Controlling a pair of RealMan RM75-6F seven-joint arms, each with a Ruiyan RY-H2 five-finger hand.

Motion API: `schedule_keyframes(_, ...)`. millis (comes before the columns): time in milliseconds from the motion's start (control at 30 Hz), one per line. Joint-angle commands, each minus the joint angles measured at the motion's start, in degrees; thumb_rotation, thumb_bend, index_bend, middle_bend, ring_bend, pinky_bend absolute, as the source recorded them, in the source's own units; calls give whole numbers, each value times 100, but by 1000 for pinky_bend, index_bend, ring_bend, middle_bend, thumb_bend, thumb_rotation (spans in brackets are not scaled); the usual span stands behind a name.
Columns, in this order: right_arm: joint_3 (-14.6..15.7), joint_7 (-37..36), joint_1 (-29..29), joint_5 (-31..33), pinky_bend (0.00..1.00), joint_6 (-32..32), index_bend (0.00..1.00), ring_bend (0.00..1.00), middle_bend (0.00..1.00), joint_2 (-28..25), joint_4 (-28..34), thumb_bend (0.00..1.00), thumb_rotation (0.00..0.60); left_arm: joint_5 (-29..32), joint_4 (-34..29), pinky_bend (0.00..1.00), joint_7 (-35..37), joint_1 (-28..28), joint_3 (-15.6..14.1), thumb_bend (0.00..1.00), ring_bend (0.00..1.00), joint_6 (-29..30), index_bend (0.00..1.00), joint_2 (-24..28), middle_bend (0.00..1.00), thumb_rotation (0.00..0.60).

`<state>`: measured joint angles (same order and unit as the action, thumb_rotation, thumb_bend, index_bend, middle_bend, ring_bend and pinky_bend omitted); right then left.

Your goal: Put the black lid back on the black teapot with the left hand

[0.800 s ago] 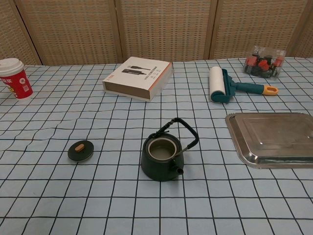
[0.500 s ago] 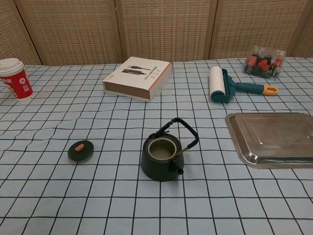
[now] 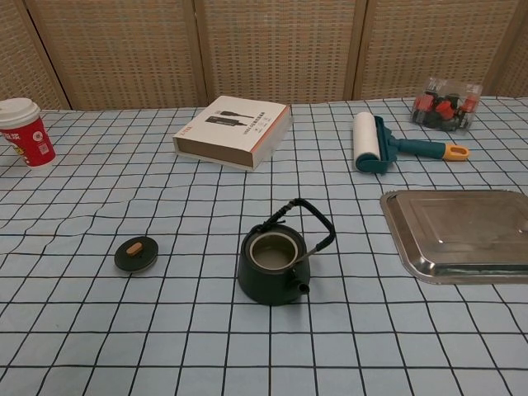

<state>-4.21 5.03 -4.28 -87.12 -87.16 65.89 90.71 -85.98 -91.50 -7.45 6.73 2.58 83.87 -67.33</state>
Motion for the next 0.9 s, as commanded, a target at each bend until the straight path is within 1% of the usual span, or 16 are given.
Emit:
schedule_keyframes(33,-19,-78,-2,56,0,35,0,0,0,-23,-10,43,600,-13,-37,0,-74,120,23,129,0,-157,93,-37,0,600)
schedule_keyframes(133,-30,-139,-10,85,0,65,0,0,0,-46,-13,42,600,20,-119,0,-316,330,59,130,0,-471,151,-43,0,600)
schedule_keyframes(200,-31,-165,-11,82,0,67,0,0,0,-57,-6,42,600,46,-190,0,-488,470,93,133,0,-660,208,-49,0,600)
schedule_keyframes(267,-26,-200,-10,66,0,66,0,0,0,-74,1,42,600,99,-294,0,-714,650,142,135,0,-906,232,-68,0,600)
schedule_keyframes(467,-17,-279,-14,62,0,91,0,0,0,-100,8,42,600,389,-539,0,-1506,1186,221,137,0,-1708,254,-252,0,600)
schedule_keyframes(633,-18,-360,-23,60,0,109,0,0,0,-108,-14,42,600,734,-622,0,-2129,1532,260,141,0,-2198,288,-548,0,600)
schedule_keyframes(767,-22,-426,-31,68,0,131,0,0,0,-123,-28,41,600,1156,-628,0,-2582,1796,295,141,0,-2533,267,-877,0,600)
schedule_keyframes(900,-22,-518,-35,67,0,143,0,0,0,-142,-42,41,600,1483,-554,0,-2891,1986,319,147,0,-2688,241,-1159,0,600)
